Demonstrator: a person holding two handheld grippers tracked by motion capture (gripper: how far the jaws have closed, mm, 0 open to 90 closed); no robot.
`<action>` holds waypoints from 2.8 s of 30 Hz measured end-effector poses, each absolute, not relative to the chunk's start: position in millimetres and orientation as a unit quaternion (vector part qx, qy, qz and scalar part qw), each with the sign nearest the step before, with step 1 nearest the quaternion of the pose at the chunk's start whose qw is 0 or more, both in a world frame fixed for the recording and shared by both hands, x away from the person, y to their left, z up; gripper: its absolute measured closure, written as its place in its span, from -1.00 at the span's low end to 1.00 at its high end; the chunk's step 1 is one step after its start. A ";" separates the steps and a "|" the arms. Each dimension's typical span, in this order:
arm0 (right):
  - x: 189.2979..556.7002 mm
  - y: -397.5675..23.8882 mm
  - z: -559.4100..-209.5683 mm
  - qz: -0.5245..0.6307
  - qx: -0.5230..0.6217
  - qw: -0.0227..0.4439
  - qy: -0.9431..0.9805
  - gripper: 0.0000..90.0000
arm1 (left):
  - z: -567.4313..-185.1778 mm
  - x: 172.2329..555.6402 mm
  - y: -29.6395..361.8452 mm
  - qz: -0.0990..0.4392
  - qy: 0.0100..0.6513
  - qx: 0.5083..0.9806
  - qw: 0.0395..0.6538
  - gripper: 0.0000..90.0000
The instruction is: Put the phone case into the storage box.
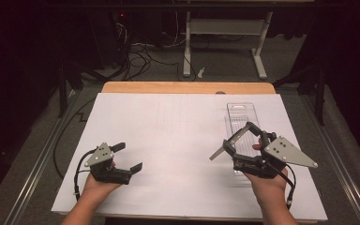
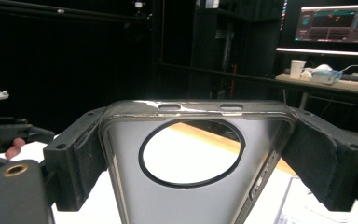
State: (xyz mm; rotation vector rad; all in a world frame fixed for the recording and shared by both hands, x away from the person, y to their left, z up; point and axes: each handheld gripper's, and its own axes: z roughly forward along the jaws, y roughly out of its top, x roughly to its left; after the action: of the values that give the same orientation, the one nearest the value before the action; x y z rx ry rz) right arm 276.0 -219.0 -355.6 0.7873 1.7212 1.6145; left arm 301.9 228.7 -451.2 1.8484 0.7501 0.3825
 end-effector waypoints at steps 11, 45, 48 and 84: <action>272.0 -234.1 -343.7 0.620 0.311 0.348 0.631 -0.71 | -451.5 301.9 228.3 0.164 0.315 0.775 0.522 -1.00; 278.8 -270.8 -348.1 0.580 0.363 0.410 0.603 -0.71 | -451.0 301.4 228.7 0.171 0.314 0.776 0.520 -0.99; 278.9 -273.1 -348.0 0.576 0.366 0.415 0.602 -0.71 | -450.8 301.1 228.8 0.173 0.314 0.776 0.520 -0.99; 313.7 -258.6 -338.7 0.536 0.406 0.446 0.591 -0.71 | -450.9 302.1 226.6 0.164 0.310 0.774 0.527 -1.00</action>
State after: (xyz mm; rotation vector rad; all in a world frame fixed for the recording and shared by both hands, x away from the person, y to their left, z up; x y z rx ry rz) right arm 313.7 -258.6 -338.7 1.0070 1.4639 1.3274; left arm 302.1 226.6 -450.9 1.8507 0.7408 0.3915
